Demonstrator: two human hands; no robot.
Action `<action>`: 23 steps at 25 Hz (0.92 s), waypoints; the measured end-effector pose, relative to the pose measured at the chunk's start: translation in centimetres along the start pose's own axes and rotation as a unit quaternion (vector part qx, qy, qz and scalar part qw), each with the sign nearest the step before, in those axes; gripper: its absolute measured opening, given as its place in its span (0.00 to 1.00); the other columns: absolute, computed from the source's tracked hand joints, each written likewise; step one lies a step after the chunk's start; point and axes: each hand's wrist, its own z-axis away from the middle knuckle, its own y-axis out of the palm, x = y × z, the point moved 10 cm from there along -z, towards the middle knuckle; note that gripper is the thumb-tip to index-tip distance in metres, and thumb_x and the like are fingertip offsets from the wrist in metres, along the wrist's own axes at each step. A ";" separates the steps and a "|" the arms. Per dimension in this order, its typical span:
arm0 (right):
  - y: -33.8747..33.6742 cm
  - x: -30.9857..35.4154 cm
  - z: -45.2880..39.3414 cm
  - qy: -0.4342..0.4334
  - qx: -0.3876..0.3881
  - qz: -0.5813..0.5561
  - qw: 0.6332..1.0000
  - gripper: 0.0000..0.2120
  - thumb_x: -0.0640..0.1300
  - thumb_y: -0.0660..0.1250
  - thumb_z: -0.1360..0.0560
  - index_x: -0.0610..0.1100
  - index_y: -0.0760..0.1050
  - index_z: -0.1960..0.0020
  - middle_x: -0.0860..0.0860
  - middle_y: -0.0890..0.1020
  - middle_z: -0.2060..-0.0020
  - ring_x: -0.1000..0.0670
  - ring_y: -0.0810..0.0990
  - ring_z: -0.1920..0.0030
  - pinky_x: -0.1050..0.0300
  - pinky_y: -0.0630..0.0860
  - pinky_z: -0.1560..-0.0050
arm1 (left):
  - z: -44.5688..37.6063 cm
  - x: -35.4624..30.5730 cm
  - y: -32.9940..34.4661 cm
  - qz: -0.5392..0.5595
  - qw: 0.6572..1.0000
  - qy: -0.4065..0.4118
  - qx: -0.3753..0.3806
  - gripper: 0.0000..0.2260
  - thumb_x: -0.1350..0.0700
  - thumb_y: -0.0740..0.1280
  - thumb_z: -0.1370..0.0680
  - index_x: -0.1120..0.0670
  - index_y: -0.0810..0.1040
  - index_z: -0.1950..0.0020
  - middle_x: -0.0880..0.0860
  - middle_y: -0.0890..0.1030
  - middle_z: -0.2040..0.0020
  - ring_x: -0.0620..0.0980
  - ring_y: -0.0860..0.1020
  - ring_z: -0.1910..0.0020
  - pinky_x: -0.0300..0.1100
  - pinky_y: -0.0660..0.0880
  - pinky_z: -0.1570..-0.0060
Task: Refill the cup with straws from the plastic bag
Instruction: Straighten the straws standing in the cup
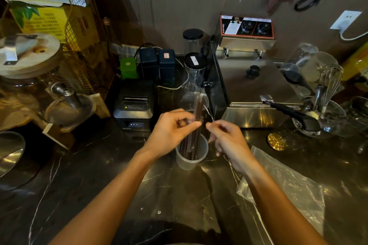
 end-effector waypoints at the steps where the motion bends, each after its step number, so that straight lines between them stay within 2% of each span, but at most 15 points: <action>1: 0.1 1.1 0.1 -0.047 0.016 -0.011 0.999 0.06 0.44 0.69 0.18 0.44 0.83 0.45 0.47 0.80 0.65 0.52 0.72 0.75 0.58 0.73 0.74 | 0.2 1.0 0.0 -0.014 1.000 -0.015 -0.009 0.03 0.56 0.73 0.21 0.48 0.86 0.51 0.55 0.80 0.57 0.51 0.77 0.64 0.44 0.77 0.61; 4: 1.7 2.9 0.7 -0.129 0.073 0.005 0.989 0.08 0.39 0.71 0.20 0.48 0.83 0.43 0.48 0.80 0.65 0.51 0.72 0.76 0.56 0.75 0.73 | 1.0 3.2 1.1 -0.062 0.997 -0.048 0.006 0.04 0.55 0.73 0.21 0.49 0.87 0.49 0.47 0.80 0.57 0.47 0.79 0.64 0.40 0.78 0.61; 6: 2.4 3.2 0.5 -0.153 0.065 0.043 0.985 0.03 0.39 0.71 0.19 0.44 0.83 0.49 0.52 0.79 0.70 0.54 0.73 0.77 0.56 0.74 0.72 | 1.5 3.9 2.4 -0.092 0.993 -0.058 0.040 0.05 0.55 0.73 0.21 0.52 0.87 0.47 0.44 0.81 0.56 0.45 0.81 0.61 0.40 0.81 0.58; 8: 2.6 2.4 -0.1 -0.148 0.040 0.085 0.984 0.08 0.39 0.69 0.18 0.43 0.81 0.57 0.55 0.78 0.74 0.58 0.75 0.76 0.60 0.74 0.70 | 2.0 4.5 2.9 -0.104 0.990 -0.073 0.056 0.05 0.55 0.73 0.21 0.50 0.87 0.47 0.45 0.84 0.55 0.42 0.83 0.59 0.40 0.82 0.55; 10: 2.5 1.2 -0.6 -0.138 0.025 0.151 0.978 0.11 0.41 0.69 0.18 0.47 0.80 0.60 0.55 0.80 0.72 0.59 0.79 0.73 0.65 0.74 0.68 | 2.6 5.1 3.1 -0.101 0.989 -0.084 0.067 0.06 0.53 0.73 0.21 0.48 0.86 0.45 0.47 0.87 0.56 0.41 0.85 0.59 0.39 0.83 0.54; 11: 2.5 0.8 -0.8 -0.142 0.022 0.198 0.970 0.11 0.43 0.69 0.18 0.47 0.80 0.59 0.54 0.81 0.70 0.58 0.80 0.71 0.63 0.75 0.69 | 2.9 5.4 3.0 -0.102 0.988 -0.090 0.067 0.07 0.53 0.73 0.21 0.47 0.86 0.45 0.46 0.87 0.57 0.41 0.86 0.59 0.40 0.84 0.53; 14: 2.9 -0.3 -1.5 -0.157 0.011 0.314 0.936 0.10 0.48 0.70 0.18 0.46 0.80 0.57 0.50 0.83 0.66 0.53 0.83 0.66 0.50 0.81 0.64 | 3.3 6.7 2.0 -0.106 0.986 -0.126 0.026 0.03 0.51 0.75 0.23 0.46 0.86 0.51 0.45 0.86 0.60 0.40 0.85 0.60 0.42 0.84 0.54; 16: 3.1 -0.2 -1.6 -0.181 -0.009 0.369 0.912 0.10 0.50 0.70 0.19 0.45 0.81 0.54 0.50 0.85 0.62 0.52 0.84 0.61 0.52 0.80 0.62 | 3.3 7.6 1.3 -0.104 0.983 -0.151 -0.006 0.03 0.50 0.76 0.24 0.47 0.84 0.55 0.47 0.85 0.62 0.43 0.84 0.62 0.43 0.83 0.57; 19: 3.0 0.1 -1.5 -0.207 -0.048 0.451 0.867 0.12 0.54 0.70 0.19 0.45 0.81 0.53 0.49 0.85 0.60 0.48 0.83 0.59 0.56 0.73 0.61 | 3.2 8.5 0.4 -0.120 0.977 -0.171 -0.045 0.07 0.50 0.77 0.26 0.50 0.82 0.54 0.48 0.81 0.63 0.43 0.79 0.64 0.40 0.81 0.59; 23: 1.6 -1.6 -2.1 -0.139 -0.060 0.454 0.878 0.14 0.58 0.70 0.21 0.49 0.76 0.57 0.54 0.81 0.65 0.52 0.80 0.63 0.59 0.74 0.64 | 3.6 10.0 -0.5 -0.142 0.964 -0.213 -0.072 0.11 0.48 0.75 0.24 0.49 0.79 0.46 0.48 0.79 0.61 0.43 0.78 0.64 0.38 0.76 0.63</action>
